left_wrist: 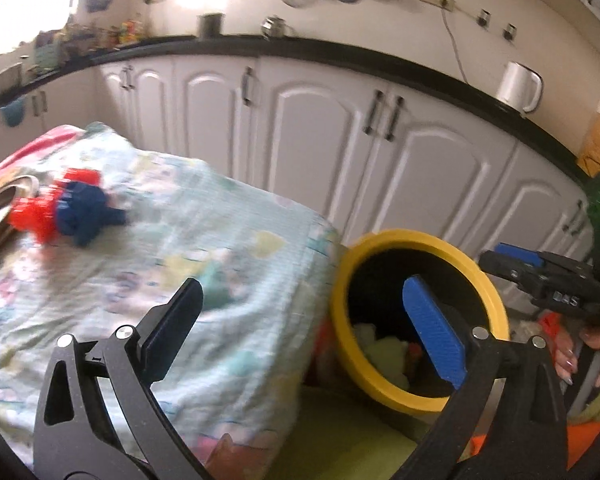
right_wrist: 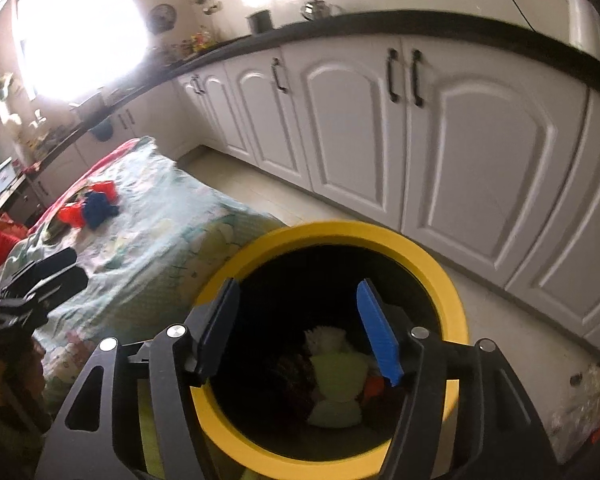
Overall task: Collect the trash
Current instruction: 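Move both open tools back toward the red and blue plastic bags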
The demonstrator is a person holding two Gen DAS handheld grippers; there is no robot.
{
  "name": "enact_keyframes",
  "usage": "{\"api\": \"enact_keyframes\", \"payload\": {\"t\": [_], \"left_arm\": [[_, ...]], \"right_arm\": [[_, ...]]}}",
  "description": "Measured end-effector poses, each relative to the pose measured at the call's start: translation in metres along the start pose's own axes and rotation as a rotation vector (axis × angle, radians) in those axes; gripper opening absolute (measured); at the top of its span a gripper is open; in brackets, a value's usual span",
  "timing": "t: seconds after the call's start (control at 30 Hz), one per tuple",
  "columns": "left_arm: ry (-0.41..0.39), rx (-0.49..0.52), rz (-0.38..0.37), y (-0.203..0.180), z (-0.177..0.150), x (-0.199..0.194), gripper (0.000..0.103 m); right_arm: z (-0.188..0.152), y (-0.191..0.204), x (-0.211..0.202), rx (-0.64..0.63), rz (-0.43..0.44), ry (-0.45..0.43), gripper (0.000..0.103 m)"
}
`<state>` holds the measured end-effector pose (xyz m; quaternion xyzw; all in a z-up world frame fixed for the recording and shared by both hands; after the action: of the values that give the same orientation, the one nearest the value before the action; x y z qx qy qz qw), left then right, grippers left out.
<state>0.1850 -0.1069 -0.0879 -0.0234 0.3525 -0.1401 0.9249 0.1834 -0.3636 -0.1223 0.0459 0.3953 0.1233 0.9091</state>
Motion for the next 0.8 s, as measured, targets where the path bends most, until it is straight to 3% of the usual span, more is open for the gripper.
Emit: {"api": "enact_keyframes", "payload": {"t": [0.37, 0.8], "left_arm": [[-0.104, -0.116, 0.146, 0.074, 0.014, -0.038, 0.092], [-0.174, -0.248, 0.237, 0.149, 0.015, -0.066, 0.092]], "right_arm": [[0.031, 0.066, 0.003, -0.106, 0.101, -0.038, 0.065], [0.059, 0.174, 0.033, -0.289, 0.237, -0.062, 0.067]]}}
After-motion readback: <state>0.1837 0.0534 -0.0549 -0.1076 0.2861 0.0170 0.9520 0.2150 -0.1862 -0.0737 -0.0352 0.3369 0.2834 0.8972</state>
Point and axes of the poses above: each gripper's, at about its wrist camera, not at the fingertips, and x roughly the way its jaws point, y to its left, z to its top, the point moved 5 cm from there along x, roughly the way its jaws point, and after that the axes turned 3 degrees about y, right-handed, at the moved point
